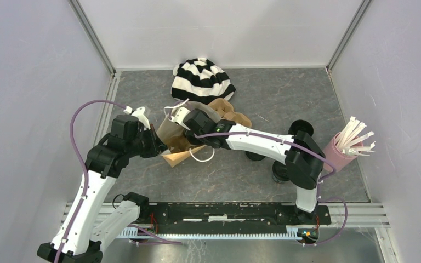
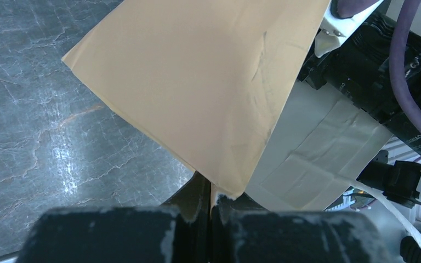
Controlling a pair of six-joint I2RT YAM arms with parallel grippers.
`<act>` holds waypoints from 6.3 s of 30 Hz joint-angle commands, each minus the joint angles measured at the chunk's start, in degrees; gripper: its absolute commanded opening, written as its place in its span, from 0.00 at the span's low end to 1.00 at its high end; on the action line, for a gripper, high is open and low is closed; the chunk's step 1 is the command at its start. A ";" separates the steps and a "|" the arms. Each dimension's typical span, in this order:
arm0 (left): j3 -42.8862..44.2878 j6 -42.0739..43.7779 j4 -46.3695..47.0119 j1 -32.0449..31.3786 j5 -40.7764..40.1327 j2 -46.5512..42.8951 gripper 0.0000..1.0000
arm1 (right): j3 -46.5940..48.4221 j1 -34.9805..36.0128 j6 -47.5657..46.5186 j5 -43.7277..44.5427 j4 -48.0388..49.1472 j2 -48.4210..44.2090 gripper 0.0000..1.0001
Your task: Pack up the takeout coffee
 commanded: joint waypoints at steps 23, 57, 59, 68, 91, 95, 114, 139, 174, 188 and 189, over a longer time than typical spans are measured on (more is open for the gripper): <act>-7.14 9.86 20.50 -0.19 -3.16 -2.40 0.02 | -0.86 2.99 3.79 -0.47 -2.80 -8.95 0.86; -5.78 5.78 15.76 -0.22 5.94 -2.23 0.02 | -10.79 -0.16 0.23 -4.68 21.01 -7.13 0.98; -5.99 6.11 15.58 -0.22 6.69 -2.42 0.02 | -10.85 -0.27 -0.78 -5.86 22.59 -6.21 0.98; -5.92 7.34 14.82 -0.19 6.60 -2.18 0.02 | -7.54 -1.59 -1.86 -5.28 21.63 0.20 0.98; 0.19 5.82 8.57 -0.17 -13.95 2.79 0.02 | 5.72 -2.58 3.44 -15.25 1.90 -1.75 0.98; 3.57 5.06 6.64 -0.21 -16.68 5.80 0.02 | 4.25 -2.41 3.25 -18.56 -1.52 -4.47 0.98; 6.36 0.22 5.68 -0.22 -7.83 6.49 0.02 | -1.80 -1.94 -3.46 -18.96 -11.18 -12.80 0.70; 6.50 -0.68 5.54 -0.22 -4.33 0.25 0.02 | 0.12 2.65 -8.10 -15.99 -23.23 -12.27 0.54; 2.62 -2.31 5.82 -0.22 2.06 -6.86 0.02 | 2.07 3.69 3.70 -14.35 -21.02 -14.48 0.64; -0.77 -1.56 7.23 -0.22 1.29 -6.50 0.02 | 8.89 3.75 21.66 -16.19 -19.92 -11.00 0.29; -0.51 -1.76 6.83 -0.15 0.90 -6.26 0.02 | 10.18 3.75 22.32 -15.92 -20.97 -10.45 0.25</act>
